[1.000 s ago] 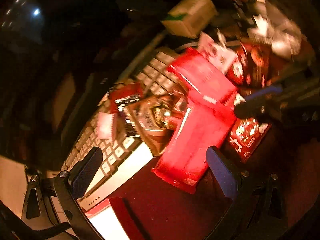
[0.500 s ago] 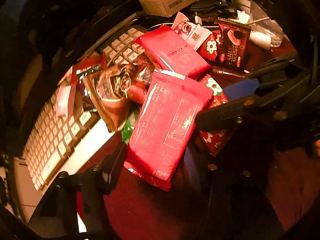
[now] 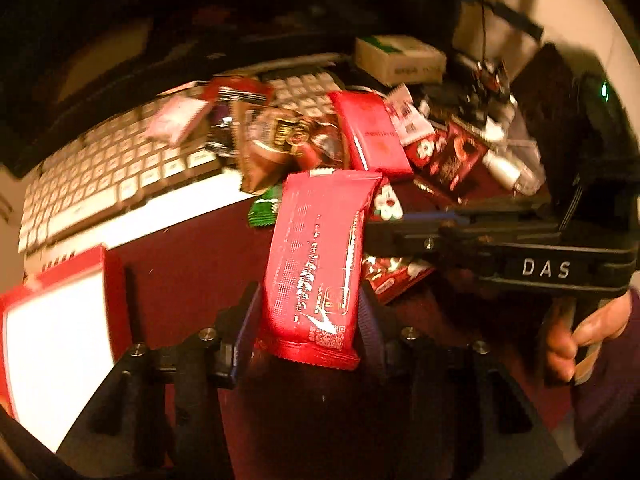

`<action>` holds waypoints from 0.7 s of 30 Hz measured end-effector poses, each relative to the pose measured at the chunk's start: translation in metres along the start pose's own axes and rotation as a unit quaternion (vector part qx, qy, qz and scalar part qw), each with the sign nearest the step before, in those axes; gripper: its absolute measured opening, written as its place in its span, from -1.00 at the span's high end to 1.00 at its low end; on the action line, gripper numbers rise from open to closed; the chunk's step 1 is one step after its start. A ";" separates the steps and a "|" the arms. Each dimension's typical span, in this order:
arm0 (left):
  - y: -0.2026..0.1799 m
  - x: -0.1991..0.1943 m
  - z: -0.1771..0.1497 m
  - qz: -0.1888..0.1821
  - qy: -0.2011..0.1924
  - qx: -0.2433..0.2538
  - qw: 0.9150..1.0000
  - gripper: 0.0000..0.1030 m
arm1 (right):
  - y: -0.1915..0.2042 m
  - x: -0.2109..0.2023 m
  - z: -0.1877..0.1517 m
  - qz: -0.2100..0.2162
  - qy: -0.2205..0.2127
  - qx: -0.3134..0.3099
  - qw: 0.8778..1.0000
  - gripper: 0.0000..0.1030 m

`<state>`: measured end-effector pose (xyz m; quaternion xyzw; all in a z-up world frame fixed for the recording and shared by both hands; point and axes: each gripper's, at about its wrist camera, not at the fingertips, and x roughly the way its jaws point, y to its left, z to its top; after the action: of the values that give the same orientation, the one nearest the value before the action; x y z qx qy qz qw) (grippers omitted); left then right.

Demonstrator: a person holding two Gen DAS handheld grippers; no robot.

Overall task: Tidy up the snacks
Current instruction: 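Carry the red packet with the left tool into the white tray and open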

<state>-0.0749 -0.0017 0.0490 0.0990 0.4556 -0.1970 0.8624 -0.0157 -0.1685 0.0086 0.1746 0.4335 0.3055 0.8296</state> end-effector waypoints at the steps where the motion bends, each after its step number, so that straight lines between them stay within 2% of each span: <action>1: 0.001 -0.004 -0.002 0.002 -0.005 -0.005 1.000 0.15 | 0.003 0.001 -0.001 0.011 0.001 0.000 1.000 0.76; 10: 0.037 -0.043 -0.014 0.018 -0.073 -0.056 0.996 0.17 | 0.055 0.008 -0.010 0.108 -0.013 0.000 0.994 0.78; 12: 0.053 -0.060 -0.025 0.027 -0.086 -0.078 0.993 0.18 | 0.073 0.014 -0.011 0.121 -0.009 -0.009 0.993 0.78; 17: 0.099 -0.080 -0.054 0.035 -0.098 -0.142 0.984 0.18 | 0.126 0.048 -0.010 0.128 0.014 -0.037 0.991 0.78; 21: 0.139 -0.090 -0.085 0.063 -0.090 -0.190 0.976 0.18 | 0.152 0.081 -0.014 0.131 0.041 -0.036 0.990 0.78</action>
<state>-0.1243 0.1757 0.0738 -0.0564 0.3980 -0.0602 0.9137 -0.0456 -0.0004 0.0349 0.1871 0.4293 0.4341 0.7696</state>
